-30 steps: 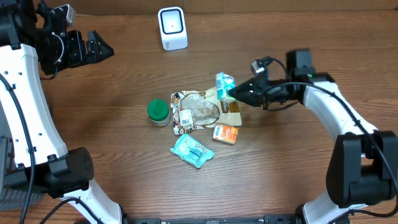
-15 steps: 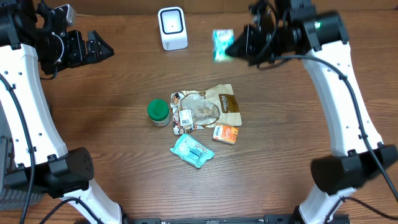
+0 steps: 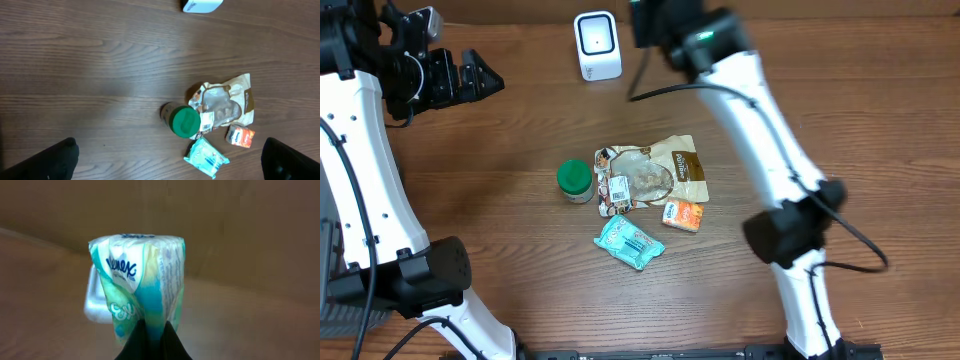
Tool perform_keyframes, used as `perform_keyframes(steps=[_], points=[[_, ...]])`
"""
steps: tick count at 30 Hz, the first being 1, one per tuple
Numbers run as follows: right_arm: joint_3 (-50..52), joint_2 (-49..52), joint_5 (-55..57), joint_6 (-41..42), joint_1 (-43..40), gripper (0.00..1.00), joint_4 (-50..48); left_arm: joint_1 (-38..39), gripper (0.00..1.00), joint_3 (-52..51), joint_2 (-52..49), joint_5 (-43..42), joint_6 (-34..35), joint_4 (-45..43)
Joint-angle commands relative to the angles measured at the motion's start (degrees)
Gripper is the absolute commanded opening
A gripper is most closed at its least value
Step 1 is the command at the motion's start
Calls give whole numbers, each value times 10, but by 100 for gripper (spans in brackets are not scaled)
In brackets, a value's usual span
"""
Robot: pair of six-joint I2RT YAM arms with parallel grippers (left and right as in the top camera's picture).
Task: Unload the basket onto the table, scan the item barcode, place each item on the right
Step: 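Hold the Kleenex pack in front of the scanner with the right gripper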
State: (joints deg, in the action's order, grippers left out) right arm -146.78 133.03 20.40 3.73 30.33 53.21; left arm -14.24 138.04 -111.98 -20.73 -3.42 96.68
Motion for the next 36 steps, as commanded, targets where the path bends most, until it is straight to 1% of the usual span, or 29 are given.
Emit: perform_keyframes(steps=[1,4,8,11,14,16,18,21,30,33,36], points=[[-8,48,194,-149,28,4,-82,3,99,5,5,4,-11,1],[-6,84,196,-231,38,4,-169,4,100,5,5,4,-11,1],[-5,128,189,-305,41,4,-259,4,99,5,5,4,-11,1],[-5,158,144,-398,40,4,-287,4,100,5,5,4,-11,1],[-4,183,101,-497,41,4,-294,4,99,5,5,4,-11,1],[-4,200,97,-550,41,4,-304,4,100,5,5,4,-11,1],[-3,213,97,-586,41,4,-307,4,100,5,5,4,-11,1],[12,220,97,-593,41,4,-323,4,100,5,5,4,-11,1],[13,223,92,-593,41,4,-335,4,99,5,5,4,-11,1],[13,223,88,-574,42,4,-339,4,100,5,5,4,-11,1],[13,223,83,-573,42,4,-341,4,100,5,5,4,-11,1]])
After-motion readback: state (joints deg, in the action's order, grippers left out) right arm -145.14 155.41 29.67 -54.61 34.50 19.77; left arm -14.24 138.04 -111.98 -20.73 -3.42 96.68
